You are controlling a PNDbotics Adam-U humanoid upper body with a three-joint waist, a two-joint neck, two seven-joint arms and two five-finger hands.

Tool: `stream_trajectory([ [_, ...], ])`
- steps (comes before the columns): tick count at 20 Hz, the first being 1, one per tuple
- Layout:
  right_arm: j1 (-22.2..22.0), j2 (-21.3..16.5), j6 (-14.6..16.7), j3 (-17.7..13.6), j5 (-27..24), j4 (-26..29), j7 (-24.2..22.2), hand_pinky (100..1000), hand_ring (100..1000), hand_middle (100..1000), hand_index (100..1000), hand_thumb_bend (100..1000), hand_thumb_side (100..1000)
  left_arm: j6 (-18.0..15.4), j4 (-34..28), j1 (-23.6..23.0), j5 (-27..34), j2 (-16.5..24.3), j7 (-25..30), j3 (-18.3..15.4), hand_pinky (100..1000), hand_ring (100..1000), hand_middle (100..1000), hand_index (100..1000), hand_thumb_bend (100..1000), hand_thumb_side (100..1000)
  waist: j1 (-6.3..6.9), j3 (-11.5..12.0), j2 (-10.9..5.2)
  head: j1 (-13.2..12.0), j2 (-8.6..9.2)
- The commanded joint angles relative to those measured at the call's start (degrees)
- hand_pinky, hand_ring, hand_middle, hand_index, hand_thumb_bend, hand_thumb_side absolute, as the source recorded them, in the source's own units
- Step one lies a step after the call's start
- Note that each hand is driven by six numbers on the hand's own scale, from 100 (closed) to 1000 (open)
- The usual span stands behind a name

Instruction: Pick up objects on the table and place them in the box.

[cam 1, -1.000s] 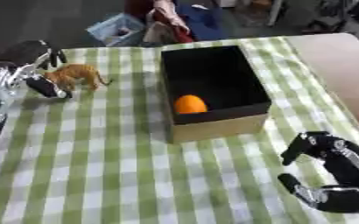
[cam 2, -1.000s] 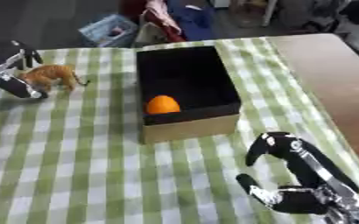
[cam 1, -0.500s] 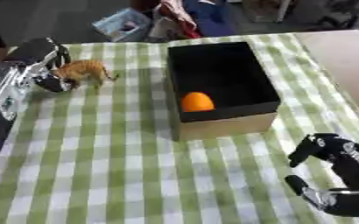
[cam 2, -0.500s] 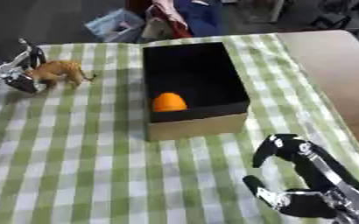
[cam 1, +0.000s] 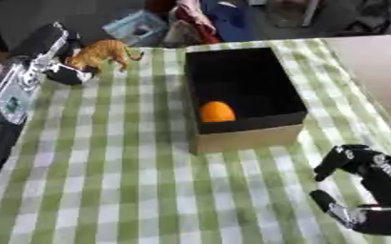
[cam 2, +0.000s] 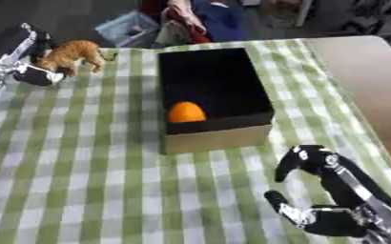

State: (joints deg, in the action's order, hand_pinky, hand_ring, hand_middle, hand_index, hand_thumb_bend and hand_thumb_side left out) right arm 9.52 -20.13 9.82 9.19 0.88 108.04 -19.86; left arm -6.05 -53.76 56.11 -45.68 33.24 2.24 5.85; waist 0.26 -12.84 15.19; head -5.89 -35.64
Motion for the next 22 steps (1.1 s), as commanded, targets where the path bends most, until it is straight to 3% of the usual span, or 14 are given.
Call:
stream_trajectory([
  [1, 0.23, -1.13, 0.22, -0.47, -0.05, 0.61, -0.03, 667, 541, 512, 567, 335, 100, 0.43, -4.82, 2.06, 4.06, 1.48, 0.48, 0.61, 516, 312, 268, 400, 228, 108, -0.03, 0.03, -1.39, 0.1, 0.51],
  [9, 0.38, -1.11, 0.22, -0.11, -0.21, 0.52, -0.39, 667, 540, 512, 568, 334, 100, -0.75, -12.81, 4.44, 9.36, -1.47, 4.49, 5.21, 519, 318, 274, 407, 225, 109, 0.26, -1.07, -1.94, -0.15, 0.69],
  [12, 0.62, -1.05, 0.24, 0.26, -0.4, 0.54, -0.8, 668, 541, 512, 568, 337, 100, -1.76, -13.55, 5.68, 8.92, -3.75, 6.08, 6.97, 522, 322, 277, 410, 225, 110, 0.37, -1.82, -1.97, -0.41, 0.9],
  [13, 0.76, -1.03, 0.24, 0.39, -0.47, 0.56, -0.95, 667, 540, 512, 568, 335, 100, -2.2, -13.76, 6.07, 8.76, -4.5, 6.53, 7.54, 523, 323, 279, 412, 270, 132, 0.42, -2.14, -1.94, -0.54, 1.0],
  [14, 0.87, -1.03, 0.23, 0.5, -0.54, 0.56, -1.07, 668, 540, 512, 568, 333, 100, -2.59, -13.92, 6.41, 8.59, -5.17, 6.93, 8.03, 524, 325, 280, 414, 225, 110, 0.45, -2.44, -1.89, -0.65, 1.08],
  [22, 1.69, -1.05, 0.17, 1.28, -1.02, 0.53, -2.0, 668, 540, 512, 568, 333, 100, -6.59, -14.23, 7.34, 4.89, -9.51, 9.74, 12.44, 537, 345, 302, 433, 258, 116, 0.88, -4.84, -1.58, -1.35, 1.39],
])
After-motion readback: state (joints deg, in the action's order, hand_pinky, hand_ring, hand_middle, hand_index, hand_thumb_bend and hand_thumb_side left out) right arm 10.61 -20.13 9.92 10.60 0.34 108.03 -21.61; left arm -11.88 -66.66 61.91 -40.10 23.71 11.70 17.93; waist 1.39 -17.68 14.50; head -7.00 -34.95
